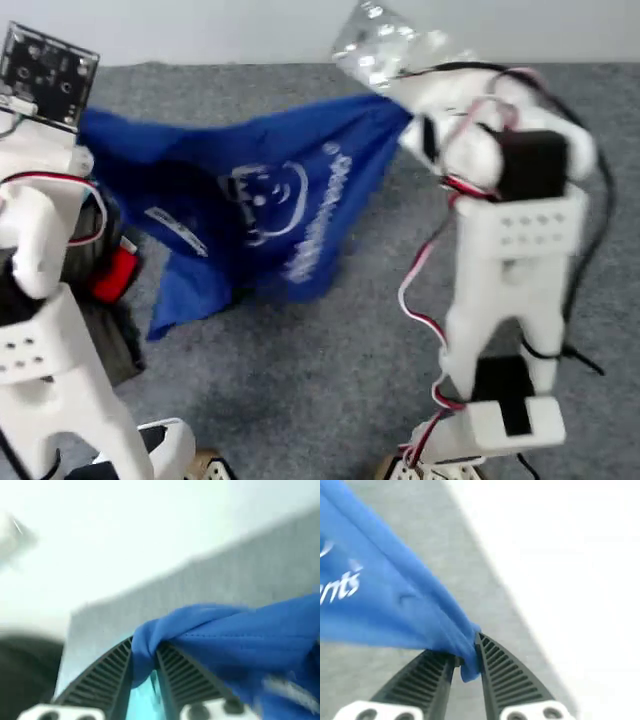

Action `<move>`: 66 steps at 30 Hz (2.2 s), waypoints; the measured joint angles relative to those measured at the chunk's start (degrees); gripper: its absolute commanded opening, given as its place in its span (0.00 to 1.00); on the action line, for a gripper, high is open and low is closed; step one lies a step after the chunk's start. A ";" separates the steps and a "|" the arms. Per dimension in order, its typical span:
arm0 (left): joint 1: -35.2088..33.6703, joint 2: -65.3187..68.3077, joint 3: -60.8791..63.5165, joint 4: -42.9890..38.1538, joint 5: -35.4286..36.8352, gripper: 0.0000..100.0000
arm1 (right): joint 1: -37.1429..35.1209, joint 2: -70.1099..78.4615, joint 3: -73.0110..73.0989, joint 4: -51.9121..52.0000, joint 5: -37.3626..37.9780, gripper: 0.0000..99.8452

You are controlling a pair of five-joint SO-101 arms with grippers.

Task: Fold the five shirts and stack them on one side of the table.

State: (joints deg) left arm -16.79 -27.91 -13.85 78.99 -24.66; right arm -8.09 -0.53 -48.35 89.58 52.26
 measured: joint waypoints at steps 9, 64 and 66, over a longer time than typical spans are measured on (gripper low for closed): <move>8.09 0.00 -11.52 -11.25 -5.71 0.01 | 8.35 -10.11 -0.09 -11.43 1.32 0.01; 10.99 1.41 -34.55 20.40 -24.09 0.02 | 20.84 -29.45 4.48 5.80 5.27 0.01; 10.99 4.40 -27.25 18.99 -24.09 0.02 | 19.60 -25.93 8.53 5.54 5.27 0.01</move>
State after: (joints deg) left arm -5.80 -23.52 -41.10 97.98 -48.75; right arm 11.52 -26.46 -39.82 95.12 57.54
